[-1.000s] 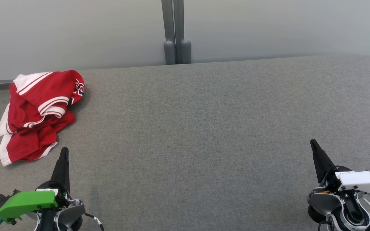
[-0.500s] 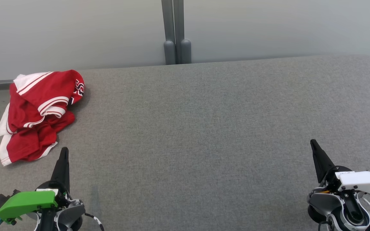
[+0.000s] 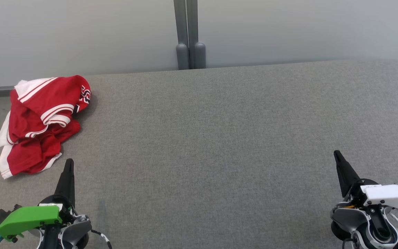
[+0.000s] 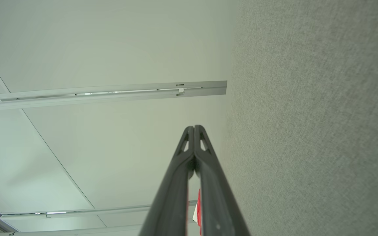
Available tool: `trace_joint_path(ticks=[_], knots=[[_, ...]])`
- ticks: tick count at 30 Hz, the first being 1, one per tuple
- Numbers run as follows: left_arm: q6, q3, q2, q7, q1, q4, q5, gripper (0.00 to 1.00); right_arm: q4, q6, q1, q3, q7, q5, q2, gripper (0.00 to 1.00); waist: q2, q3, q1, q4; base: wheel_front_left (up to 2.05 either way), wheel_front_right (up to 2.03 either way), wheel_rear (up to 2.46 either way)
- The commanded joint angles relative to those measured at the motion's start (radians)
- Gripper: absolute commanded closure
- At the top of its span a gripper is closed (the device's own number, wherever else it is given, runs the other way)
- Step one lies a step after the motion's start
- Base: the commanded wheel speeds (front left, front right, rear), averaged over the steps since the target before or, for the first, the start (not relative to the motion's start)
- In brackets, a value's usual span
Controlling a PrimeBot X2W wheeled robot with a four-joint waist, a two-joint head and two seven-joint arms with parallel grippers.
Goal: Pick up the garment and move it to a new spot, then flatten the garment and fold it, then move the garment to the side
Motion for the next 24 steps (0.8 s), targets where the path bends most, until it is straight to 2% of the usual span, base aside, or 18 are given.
trace_joint_path(ticks=[1, 22, 23, 24], knots=[[-0.007, 0.001, 0.002, 0.002, -0.012, -0.002, 0.000, 1.00, -0.005, 0.001, -0.007, 0.000, 0.002, -0.004, 0.000, 1.00, -0.0001, 0.000, 0.0000, 0.000, 0.00, 0.00, 0.00], [-0.007, 0.001, 0.002, 0.002, -0.012, -0.002, 0.000, 1.00, -0.005, 0.001, -0.007, 0.000, 0.002, -0.004, 0.000, 1.00, -0.0001, 0.000, 0.0000, 0.000, 0.00, 0.00, 0.00], [-0.007, 0.001, 0.002, 0.002, -0.012, -0.002, 0.000, 0.00, -0.005, 0.001, -0.007, 0.000, 0.002, -0.004, 0.000, 0.00, -0.0001, 0.000, 0.0000, 0.000, 0.00, 0.00, 0.00], [0.000, 0.000, -0.001, -0.001, 0.002, 0.005, 0.000, 0.00, 0.005, 0.000, 0.002, 0.000, 0.000, 0.000, 0.001, 0.00, -0.0001, 0.000, 0.0000, 0.000, 0.00, 0.00, 0.00]])
